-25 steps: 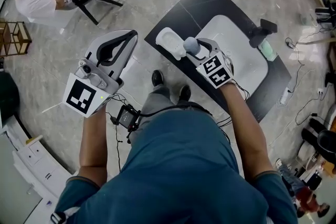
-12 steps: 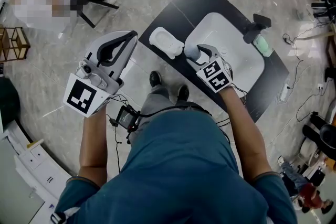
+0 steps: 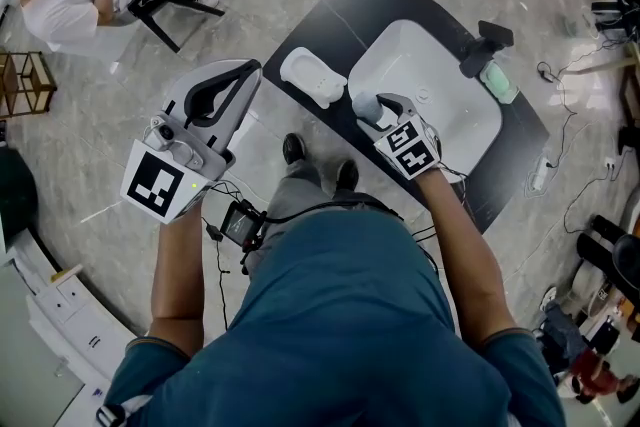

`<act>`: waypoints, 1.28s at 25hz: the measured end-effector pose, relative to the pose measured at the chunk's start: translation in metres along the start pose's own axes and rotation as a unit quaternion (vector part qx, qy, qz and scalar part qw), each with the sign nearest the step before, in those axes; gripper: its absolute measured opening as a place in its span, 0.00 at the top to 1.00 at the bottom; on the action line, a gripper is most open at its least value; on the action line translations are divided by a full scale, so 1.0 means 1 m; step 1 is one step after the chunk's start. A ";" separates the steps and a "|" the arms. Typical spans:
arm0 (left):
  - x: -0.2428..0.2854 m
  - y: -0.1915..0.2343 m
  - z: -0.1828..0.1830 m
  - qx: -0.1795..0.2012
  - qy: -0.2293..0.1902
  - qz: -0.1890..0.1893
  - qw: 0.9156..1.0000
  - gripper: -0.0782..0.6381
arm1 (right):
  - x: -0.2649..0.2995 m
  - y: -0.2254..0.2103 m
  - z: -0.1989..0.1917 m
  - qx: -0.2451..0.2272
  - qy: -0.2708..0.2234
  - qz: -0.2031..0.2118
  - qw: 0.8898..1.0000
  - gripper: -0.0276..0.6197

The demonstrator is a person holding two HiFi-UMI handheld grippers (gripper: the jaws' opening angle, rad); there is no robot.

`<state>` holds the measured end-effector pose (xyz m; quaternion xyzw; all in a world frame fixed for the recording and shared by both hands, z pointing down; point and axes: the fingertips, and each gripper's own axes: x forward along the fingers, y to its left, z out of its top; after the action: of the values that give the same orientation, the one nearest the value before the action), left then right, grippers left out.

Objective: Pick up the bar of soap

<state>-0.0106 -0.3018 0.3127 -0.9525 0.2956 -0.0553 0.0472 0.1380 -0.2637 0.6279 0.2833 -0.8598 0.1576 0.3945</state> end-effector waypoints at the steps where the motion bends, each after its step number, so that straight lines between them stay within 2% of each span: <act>1: 0.000 -0.001 0.001 0.000 -0.002 0.000 1.000 0.89 | 0.001 0.001 -0.003 0.003 0.001 0.002 1.000 0.56; 7: 0.004 -0.009 0.005 0.003 -0.013 -0.004 1.000 0.89 | 0.002 0.005 -0.022 0.014 0.012 0.004 1.000 0.56; 11: 0.004 -0.012 0.000 0.001 0.001 -0.006 1.000 0.89 | 0.005 0.008 -0.030 0.022 0.009 0.006 1.000 0.56; 14: 0.007 -0.015 0.005 0.002 -0.015 -0.008 1.000 0.89 | 0.006 0.011 -0.039 0.028 0.015 0.011 0.999 0.56; 17: 0.007 -0.017 -0.003 -0.002 0.004 -0.007 1.000 0.89 | 0.009 0.012 -0.049 0.034 0.020 0.015 0.999 0.56; 25: 0.011 -0.022 -0.003 -0.006 -0.007 -0.010 1.000 0.89 | 0.015 0.018 -0.069 0.045 0.037 0.025 0.998 0.56; 32: 0.011 -0.024 -0.011 -0.010 0.009 -0.007 1.000 0.89 | 0.020 0.021 -0.083 0.051 0.050 0.032 0.997 0.56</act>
<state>0.0100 -0.2894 0.3277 -0.9544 0.2899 -0.0616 0.0347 0.1630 -0.2135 0.6951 0.2666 -0.8385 0.2275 0.4172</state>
